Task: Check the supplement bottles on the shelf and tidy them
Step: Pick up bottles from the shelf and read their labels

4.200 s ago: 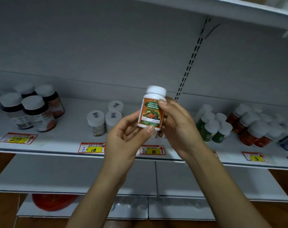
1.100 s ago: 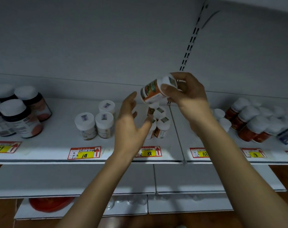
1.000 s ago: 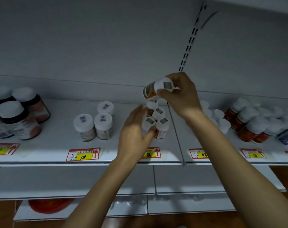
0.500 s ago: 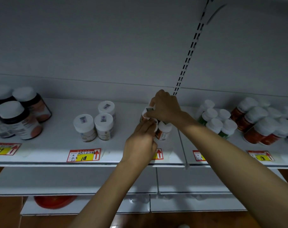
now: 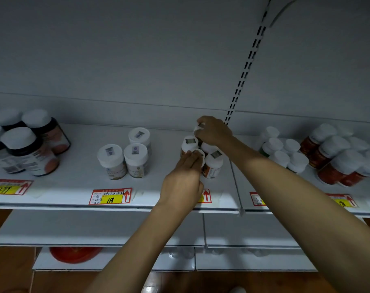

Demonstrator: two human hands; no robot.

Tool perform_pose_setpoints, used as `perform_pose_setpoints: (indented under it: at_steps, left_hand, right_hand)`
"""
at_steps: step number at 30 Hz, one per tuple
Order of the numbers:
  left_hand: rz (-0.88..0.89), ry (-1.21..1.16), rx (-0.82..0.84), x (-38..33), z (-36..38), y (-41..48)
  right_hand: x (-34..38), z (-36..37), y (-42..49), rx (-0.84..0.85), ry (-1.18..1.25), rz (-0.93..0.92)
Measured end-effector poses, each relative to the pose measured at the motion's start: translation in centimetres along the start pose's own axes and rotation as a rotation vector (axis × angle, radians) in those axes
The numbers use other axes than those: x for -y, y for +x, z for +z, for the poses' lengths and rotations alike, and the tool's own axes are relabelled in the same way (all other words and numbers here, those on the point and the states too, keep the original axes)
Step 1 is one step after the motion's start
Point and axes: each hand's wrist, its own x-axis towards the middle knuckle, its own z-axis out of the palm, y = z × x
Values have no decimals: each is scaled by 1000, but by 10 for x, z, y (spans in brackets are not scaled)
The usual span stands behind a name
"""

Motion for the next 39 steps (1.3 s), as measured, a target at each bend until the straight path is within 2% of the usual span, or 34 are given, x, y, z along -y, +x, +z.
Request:
perform_pose_setpoints:
  at_steps: [4,9,13,17,24,28,31,34,36,39]
  left_hand:
    - [-10,-61,9,-3,-3,2]
    - [-187,-344,-89,-3,1,8]
    - [-407,-519,134,5,4,28]
    - [-366,-483,105,10,10,33]
    - [-367,-487,123,14,6,31]
    - [-295,-433,-21,9,-12,31]
    - [-206,-454,-163,2,-32,35]
    - [-143,-644,-283,-6,-57,30]
    - [-185,-802,-274,-10,-75,15]
    - [-214,-950,-176,-14,-90,-10]
  right_hand:
    - [-6,2,-1,-75,79,4]
    - [-17,-6,-12,-255,196,61]
    - [-36,-3,-27,-396,354,72]
    - [-54,11,-41,-501,469,105]
    - [-55,35,-61,-630,459,29]
    - [-35,16,-73,-803,421,-139]
    - [-4,-11,-97,-776,554,-255]
    - [21,-32,-132,-657,732,-332]
    - [29,-38,-153,-548,847,-325]
    - [38,-32,-174,-466,1012,-272]
